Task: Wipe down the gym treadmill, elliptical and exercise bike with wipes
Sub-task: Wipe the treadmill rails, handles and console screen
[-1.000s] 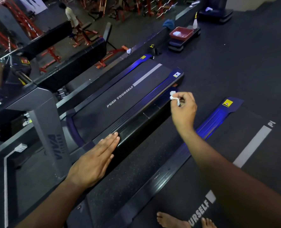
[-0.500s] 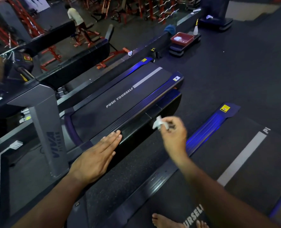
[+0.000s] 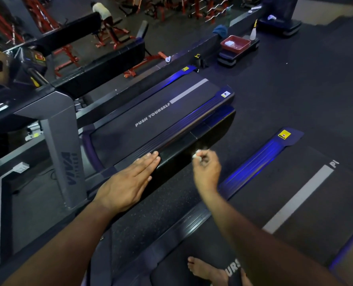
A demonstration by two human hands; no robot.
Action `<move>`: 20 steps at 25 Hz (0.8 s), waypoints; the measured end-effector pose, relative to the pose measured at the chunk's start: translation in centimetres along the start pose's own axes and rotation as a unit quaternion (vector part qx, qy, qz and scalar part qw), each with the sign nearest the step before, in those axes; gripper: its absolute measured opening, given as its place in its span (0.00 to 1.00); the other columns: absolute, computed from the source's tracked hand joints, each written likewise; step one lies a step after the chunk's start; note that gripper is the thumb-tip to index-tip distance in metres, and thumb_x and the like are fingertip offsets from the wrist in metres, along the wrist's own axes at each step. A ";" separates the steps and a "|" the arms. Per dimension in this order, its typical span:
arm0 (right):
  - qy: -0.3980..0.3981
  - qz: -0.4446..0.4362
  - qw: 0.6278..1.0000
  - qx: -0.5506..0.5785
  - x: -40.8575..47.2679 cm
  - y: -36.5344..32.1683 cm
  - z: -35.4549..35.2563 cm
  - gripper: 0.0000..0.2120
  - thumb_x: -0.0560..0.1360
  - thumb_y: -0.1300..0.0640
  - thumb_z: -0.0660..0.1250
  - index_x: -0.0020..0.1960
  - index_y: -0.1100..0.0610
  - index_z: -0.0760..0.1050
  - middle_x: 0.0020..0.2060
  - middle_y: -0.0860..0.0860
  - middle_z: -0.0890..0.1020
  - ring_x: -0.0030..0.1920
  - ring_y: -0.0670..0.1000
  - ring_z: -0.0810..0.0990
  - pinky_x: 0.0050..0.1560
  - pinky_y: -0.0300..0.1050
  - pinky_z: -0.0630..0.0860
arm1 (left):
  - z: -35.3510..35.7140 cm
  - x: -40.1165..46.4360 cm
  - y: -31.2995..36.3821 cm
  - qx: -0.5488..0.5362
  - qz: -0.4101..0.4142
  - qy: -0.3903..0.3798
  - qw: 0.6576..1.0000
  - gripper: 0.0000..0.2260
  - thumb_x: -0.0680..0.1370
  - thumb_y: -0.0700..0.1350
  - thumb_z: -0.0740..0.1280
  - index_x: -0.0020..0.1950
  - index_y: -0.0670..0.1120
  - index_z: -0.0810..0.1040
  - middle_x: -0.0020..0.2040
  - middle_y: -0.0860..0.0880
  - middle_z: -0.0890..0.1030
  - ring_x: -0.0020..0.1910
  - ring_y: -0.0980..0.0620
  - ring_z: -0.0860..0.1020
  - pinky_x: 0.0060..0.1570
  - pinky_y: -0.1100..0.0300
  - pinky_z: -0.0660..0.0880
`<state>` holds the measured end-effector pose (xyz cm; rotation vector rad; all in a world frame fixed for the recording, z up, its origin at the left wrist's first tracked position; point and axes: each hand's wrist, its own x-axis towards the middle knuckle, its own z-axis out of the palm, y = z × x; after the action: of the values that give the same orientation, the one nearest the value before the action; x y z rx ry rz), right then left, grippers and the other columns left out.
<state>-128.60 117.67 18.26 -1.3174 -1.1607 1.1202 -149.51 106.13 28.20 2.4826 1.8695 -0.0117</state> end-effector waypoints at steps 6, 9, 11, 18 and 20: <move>-0.162 0.000 0.986 -0.050 -7.1 -0.4 -0.8 0.15 0.73 0.64 0.72 0.42 0.44 0.78 0.49 0.48 0.82 0.47 0.43 0.82 0.47 0.35 0.78 | -2.0 -3.6 -0.1 -0.077 -0.066 -0.012 0.995 0.25 0.86 0.54 0.47 0.83 0.50 0.52 0.84 0.54 0.51 0.82 0.58 0.50 0.80 0.58 0.49; -0.072 -0.022 0.994 -0.075 -4.8 0.2 -2.7 0.16 0.73 0.63 0.72 0.41 0.42 0.75 0.47 0.53 0.83 0.44 0.51 0.82 0.46 0.41 0.79 | -1.8 -10.9 -2.5 -0.066 -0.071 -0.033 0.995 0.25 0.86 0.54 0.48 0.84 0.52 0.51 0.84 0.55 0.50 0.82 0.56 0.52 0.80 0.60 0.48; -0.049 -0.047 0.995 -0.073 -4.0 0.1 -1.9 0.13 0.74 0.62 0.71 0.43 0.44 0.74 0.46 0.52 0.81 0.44 0.53 0.82 0.46 0.45 0.80 | -1.2 -13.6 -3.5 -0.067 -0.085 -0.044 0.993 0.25 0.86 0.54 0.47 0.84 0.53 0.50 0.84 0.56 0.48 0.82 0.56 0.52 0.80 0.61 0.47; 0.019 -0.015 0.999 0.031 -9.1 -0.3 5.3 0.11 0.71 0.70 0.68 0.45 0.55 0.76 0.44 0.52 0.79 0.41 0.38 0.78 0.45 0.31 0.74 | 0.3 -13.8 -4.2 -0.046 -0.075 -0.002 0.996 0.25 0.87 0.54 0.46 0.84 0.52 0.50 0.84 0.56 0.49 0.81 0.60 0.50 0.79 0.62 0.49; -0.020 0.000 0.999 0.045 -13.7 -0.2 7.3 0.15 0.71 0.71 0.69 0.44 0.50 0.75 0.44 0.54 0.80 0.41 0.40 0.79 0.45 0.30 0.73 | 0.2 -13.7 -4.2 -0.047 -0.083 -0.004 0.995 0.25 0.87 0.55 0.46 0.84 0.53 0.49 0.84 0.56 0.49 0.81 0.59 0.51 0.80 0.61 0.50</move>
<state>-137.34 104.79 18.32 -1.2315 -1.1260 1.1900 -157.36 94.13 28.22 2.2580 2.0180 0.0608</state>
